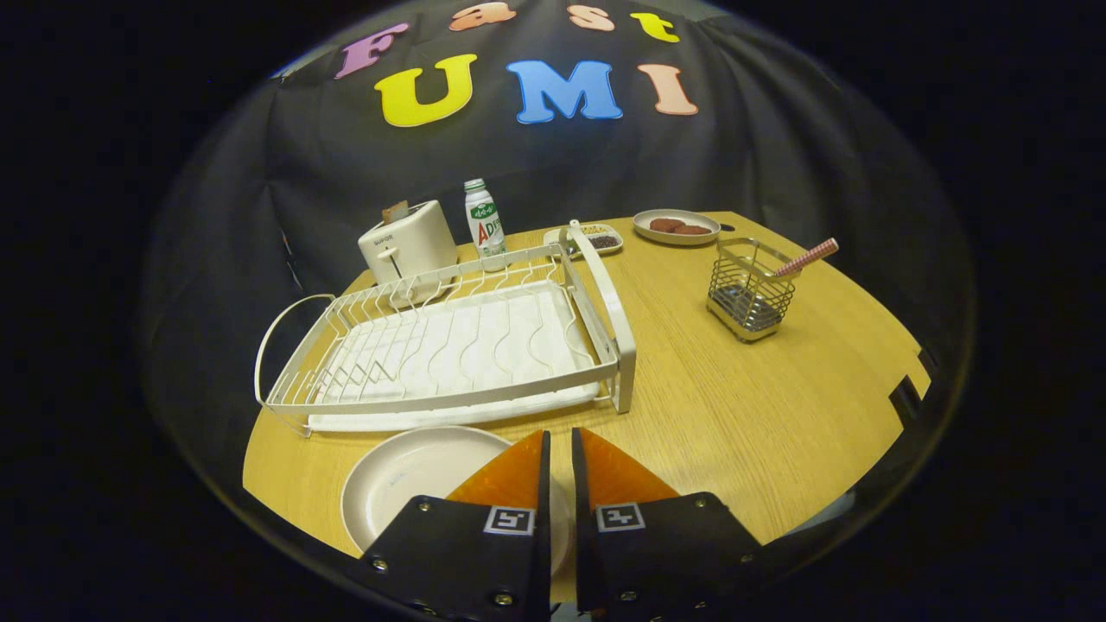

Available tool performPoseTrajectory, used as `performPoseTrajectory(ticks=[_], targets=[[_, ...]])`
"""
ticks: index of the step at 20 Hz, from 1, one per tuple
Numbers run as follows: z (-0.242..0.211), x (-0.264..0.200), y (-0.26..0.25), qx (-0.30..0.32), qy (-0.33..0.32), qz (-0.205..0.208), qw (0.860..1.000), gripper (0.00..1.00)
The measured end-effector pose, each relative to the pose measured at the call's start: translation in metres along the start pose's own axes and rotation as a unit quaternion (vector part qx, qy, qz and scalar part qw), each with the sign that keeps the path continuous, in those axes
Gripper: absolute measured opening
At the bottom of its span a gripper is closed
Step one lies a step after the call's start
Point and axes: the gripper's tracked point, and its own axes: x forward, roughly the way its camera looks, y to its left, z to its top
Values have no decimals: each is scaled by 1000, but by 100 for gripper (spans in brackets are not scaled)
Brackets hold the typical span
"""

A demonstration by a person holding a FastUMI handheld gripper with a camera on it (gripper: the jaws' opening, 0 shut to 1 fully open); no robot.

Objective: Take the plate from the dish rack, then take the spoon from the basket and place it into the plate.

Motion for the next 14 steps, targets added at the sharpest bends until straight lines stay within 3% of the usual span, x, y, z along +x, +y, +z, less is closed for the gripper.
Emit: performPoseTrajectory(ticks=[5,12,14], targets=[[44,-12,-16,-16,-43,-20,999,12],[111,-22,-64,-4,-107,-78,991,12],[121,-22,-82,6,-115,-96,989,17]])
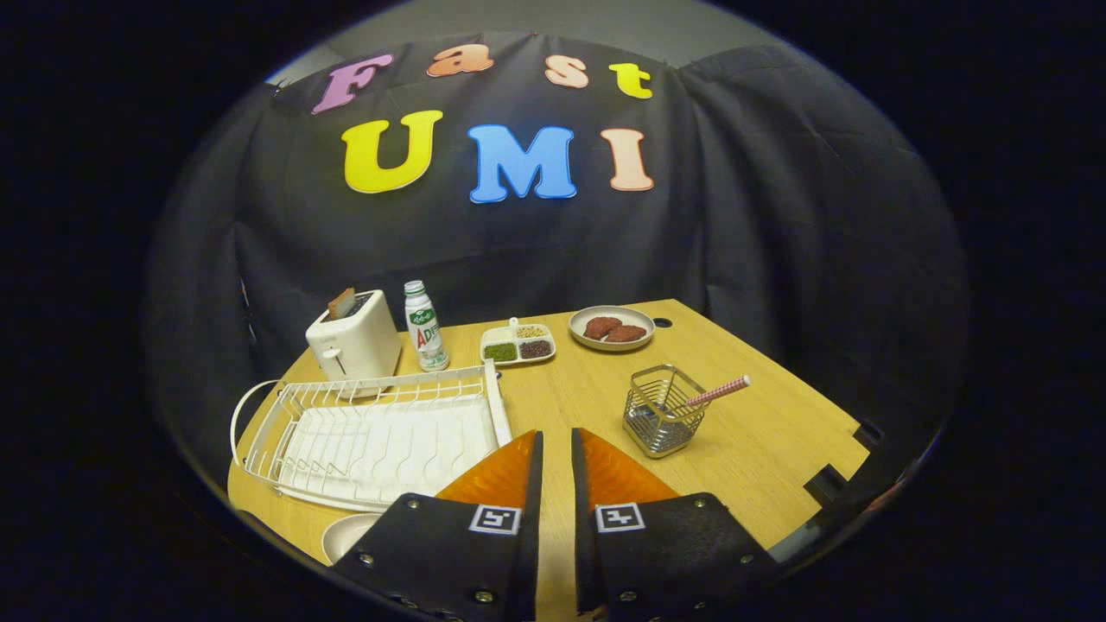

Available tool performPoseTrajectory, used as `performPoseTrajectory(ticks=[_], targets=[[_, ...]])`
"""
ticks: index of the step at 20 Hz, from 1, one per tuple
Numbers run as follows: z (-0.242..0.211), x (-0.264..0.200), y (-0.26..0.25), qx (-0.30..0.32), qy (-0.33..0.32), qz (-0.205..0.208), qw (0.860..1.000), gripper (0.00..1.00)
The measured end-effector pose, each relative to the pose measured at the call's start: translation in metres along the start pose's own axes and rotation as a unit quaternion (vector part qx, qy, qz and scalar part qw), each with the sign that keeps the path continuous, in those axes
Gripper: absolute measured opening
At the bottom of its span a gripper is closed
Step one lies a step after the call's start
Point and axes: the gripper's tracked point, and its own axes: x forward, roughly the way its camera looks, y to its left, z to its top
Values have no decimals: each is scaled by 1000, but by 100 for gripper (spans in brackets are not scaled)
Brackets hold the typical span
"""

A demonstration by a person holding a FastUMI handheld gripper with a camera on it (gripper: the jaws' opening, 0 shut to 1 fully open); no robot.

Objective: Take the plate from the dish rack, then take the spoon from the basket and place it into the plate.

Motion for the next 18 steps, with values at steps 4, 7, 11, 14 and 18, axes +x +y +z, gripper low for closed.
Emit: performPoseTrajectory(ticks=[4,7,11,14,18], targets=[[11,18,-34,26,-1,-45,999,26],[12,32,-66,44,2,-82,996,41],[10,49,-103,79,4,-128,989,44],[2,64,-123,112,10,-148,983,44],[-13,85,-139,140,22,-163,976,44]])
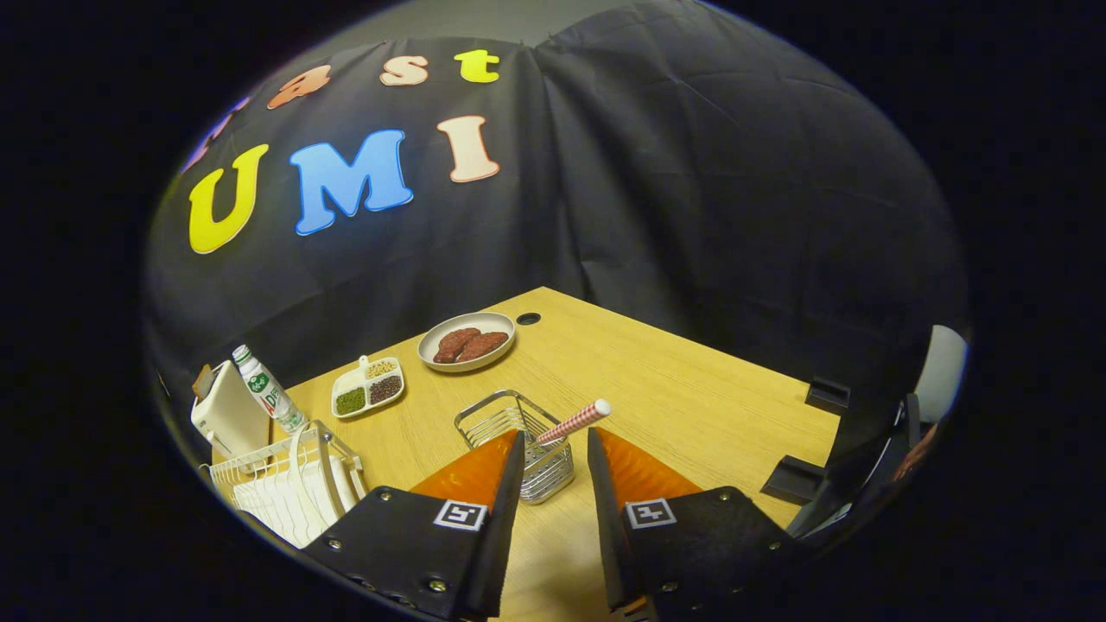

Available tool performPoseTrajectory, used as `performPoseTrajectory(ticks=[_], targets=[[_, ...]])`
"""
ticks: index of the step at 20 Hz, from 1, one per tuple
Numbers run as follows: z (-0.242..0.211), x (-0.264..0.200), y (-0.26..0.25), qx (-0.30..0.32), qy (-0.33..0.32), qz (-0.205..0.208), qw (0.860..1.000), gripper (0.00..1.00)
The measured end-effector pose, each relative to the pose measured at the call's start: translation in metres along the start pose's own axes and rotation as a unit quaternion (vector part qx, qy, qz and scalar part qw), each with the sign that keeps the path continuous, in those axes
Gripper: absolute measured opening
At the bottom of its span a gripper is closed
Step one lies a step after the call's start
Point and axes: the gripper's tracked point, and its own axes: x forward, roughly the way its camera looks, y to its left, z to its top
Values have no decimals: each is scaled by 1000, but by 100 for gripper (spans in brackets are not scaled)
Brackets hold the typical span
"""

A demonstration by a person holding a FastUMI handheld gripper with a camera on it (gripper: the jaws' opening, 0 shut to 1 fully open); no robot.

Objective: Take the plate from the dish rack, then take the spoon from the basket and place it into the plate.

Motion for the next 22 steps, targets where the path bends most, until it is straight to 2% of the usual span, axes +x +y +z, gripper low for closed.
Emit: performPoseTrajectory(ticks=[10,17,18,19,20,21,22], targets=[[0,41,-11,39,2,8,999,44],[2,62,-11,56,-1,36,998,44],[4,65,-12,59,-3,34,998,36],[7,62,-8,67,-6,48,997,35],[9,65,-7,68,-7,45,997,29],[8,63,-9,65,-6,46,997,29],[11,62,-1,72,-9,69,995,29]])
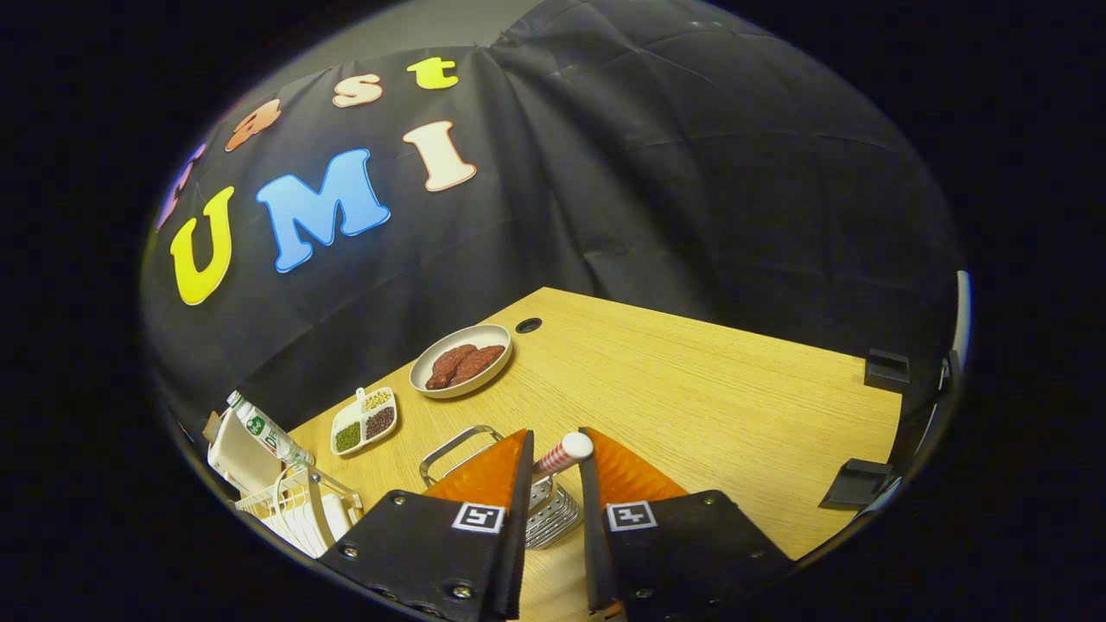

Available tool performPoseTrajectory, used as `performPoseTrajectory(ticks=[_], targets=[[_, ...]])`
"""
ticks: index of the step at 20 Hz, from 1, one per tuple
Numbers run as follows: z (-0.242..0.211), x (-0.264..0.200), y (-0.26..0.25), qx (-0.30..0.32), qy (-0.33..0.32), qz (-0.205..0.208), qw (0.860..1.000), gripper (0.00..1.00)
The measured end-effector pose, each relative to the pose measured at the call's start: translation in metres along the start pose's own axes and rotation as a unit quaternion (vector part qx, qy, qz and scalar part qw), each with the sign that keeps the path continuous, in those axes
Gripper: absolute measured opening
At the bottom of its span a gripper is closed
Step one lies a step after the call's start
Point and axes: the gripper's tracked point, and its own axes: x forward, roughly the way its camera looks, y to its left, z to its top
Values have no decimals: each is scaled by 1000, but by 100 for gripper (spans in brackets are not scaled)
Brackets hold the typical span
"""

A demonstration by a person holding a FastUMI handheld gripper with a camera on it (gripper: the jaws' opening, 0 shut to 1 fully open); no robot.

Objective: Take the plate from the dish rack, then take the spoon from the basket and place it into the plate.

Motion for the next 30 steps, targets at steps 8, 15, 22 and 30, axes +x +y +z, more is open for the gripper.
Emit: performPoseTrajectory(ticks=[8,15,22,30], targets=[[20,-10,18,-40,-21,11,999,6],[50,-35,36,-85,-50,16,995,6],[100,-76,72,-166,-101,27,981,6],[111,-136,137,-204,-131,83,967,6]])
